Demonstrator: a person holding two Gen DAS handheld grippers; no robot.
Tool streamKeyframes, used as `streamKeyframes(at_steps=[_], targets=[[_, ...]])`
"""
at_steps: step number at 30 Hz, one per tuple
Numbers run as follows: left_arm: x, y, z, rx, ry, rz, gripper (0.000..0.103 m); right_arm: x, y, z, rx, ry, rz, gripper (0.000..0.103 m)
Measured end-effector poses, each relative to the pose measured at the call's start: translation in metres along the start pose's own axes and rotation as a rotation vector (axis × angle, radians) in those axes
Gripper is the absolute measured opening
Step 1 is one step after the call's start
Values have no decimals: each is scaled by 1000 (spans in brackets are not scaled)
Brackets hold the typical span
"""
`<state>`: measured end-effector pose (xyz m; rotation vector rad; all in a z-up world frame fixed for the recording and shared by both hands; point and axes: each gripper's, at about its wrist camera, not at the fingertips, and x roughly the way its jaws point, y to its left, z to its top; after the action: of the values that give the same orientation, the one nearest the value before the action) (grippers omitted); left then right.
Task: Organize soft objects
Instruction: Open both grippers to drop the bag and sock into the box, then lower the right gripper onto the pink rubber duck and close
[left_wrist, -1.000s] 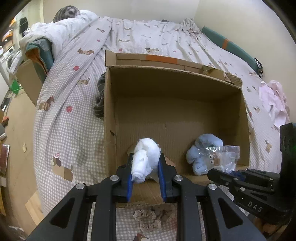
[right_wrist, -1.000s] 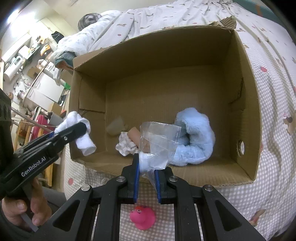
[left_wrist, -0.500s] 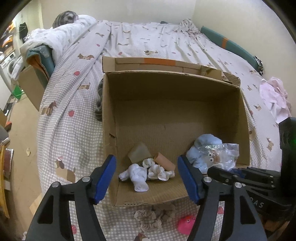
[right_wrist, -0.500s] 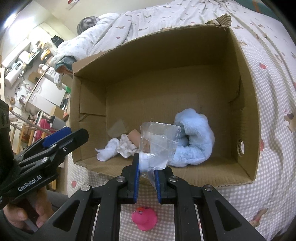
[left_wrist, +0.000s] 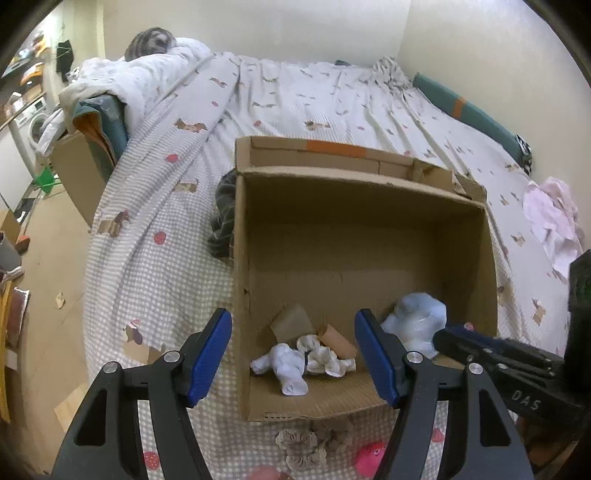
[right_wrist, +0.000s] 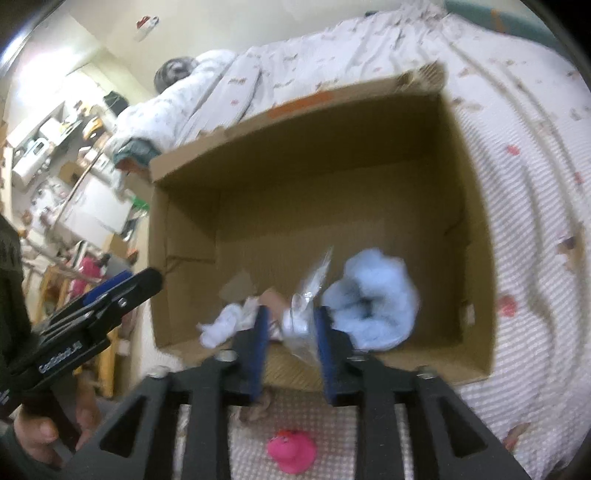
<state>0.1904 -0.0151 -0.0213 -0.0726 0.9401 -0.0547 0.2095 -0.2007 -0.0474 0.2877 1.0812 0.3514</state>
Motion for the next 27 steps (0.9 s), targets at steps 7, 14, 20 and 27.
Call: streamKeyframes(at_steps=[7,14,20,27], targets=[[-9,8,2,-40,-44,5,66,-34,7,5,-44,-194,-90,77],[-17,8,-3,-43,-46,12,86,-28,6,1,-18,-131,-58,77],[-30,10,-12,-35,-58,27,88,-22,13,-10,-23,-50,-37,77],[-47,18,-21,-55,-66,48,92,-30,22,-24,-65,-24,-78,77]])
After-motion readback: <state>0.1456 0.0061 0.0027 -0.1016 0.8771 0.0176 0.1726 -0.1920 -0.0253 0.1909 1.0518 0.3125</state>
